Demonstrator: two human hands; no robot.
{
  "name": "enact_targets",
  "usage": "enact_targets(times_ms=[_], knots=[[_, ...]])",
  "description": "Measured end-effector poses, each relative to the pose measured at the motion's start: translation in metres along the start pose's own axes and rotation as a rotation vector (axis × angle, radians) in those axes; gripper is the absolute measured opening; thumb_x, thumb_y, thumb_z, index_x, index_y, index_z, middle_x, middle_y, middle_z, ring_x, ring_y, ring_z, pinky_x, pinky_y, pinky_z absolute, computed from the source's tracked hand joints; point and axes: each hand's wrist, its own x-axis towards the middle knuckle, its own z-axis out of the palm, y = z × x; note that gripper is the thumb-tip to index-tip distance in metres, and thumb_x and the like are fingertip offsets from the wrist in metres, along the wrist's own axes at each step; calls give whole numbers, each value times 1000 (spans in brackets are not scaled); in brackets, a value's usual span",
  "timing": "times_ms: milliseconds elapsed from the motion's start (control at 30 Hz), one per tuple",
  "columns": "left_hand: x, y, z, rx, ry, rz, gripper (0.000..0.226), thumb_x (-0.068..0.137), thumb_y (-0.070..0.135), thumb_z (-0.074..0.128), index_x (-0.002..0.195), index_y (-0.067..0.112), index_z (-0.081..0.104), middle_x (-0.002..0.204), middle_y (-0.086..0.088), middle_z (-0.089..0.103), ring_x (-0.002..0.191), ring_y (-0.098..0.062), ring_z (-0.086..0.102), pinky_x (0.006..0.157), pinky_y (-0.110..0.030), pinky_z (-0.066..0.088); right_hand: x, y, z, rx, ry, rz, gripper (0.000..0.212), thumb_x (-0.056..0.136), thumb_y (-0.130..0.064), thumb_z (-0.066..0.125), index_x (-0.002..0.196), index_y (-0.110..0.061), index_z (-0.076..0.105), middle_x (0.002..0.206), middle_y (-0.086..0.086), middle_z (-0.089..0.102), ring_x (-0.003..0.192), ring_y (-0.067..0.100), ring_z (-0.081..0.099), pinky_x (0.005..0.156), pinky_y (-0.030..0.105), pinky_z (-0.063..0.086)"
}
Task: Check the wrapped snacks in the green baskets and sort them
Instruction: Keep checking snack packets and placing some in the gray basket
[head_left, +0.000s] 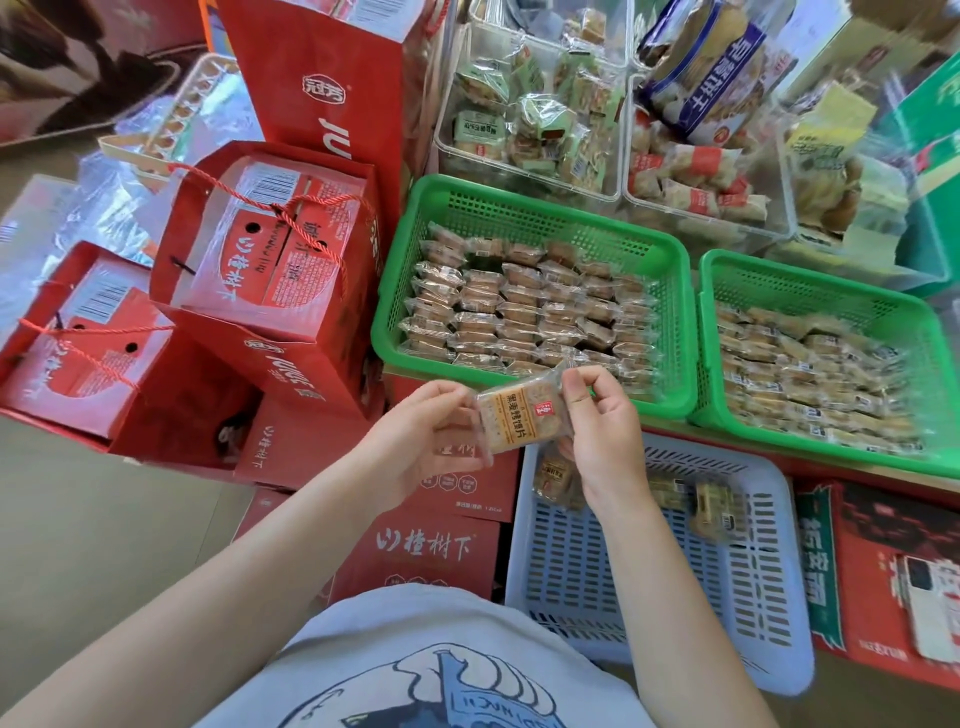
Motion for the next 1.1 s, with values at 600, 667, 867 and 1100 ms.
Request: enact_targets(times_ms=[600, 667, 867, 1100], knots=[[6, 1, 13, 90, -82, 256, 42, 87, 31, 77, 126, 19, 66, 122, -10, 71, 113, -26, 68, 90, -33, 54, 4, 4, 3, -252, -173, -62, 53, 96, -70, 32, 114, -29, 61, 97, -14, 66, 89, 9, 64, 77, 26, 50], [6, 1, 14, 51, -83, 265, 41, 94, 37, 62, 129, 17, 65, 124, -13, 70, 119, -32, 64, 92, -36, 53, 4, 5, 3, -231, -145, -68, 49, 104, -53, 28, 105, -21, 66, 87, -7, 67, 80, 8, 62, 72, 25, 47], [11, 0, 18, 19, -1, 251, 34, 103, 23, 54, 137, 17, 59, 123, -18, 69, 115, -29, 67, 87, -34, 56, 6, 14, 6, -254, -115, -54, 40, 107, -34, 26, 105, -23, 64, 96, -12, 63, 90, 5, 58, 74, 22, 45], [15, 8, 8, -242, -24, -8, 43, 95, 10, 66, 135, 2, 53, 123, -18, 69, 95, -23, 74, 70, -35, 62, 7, 12, 0, -187, -215, -79, 37, 96, -22, 63, 130, -33, 53, 125, -1, 60, 103, 14, 65, 85, 33, 56]])
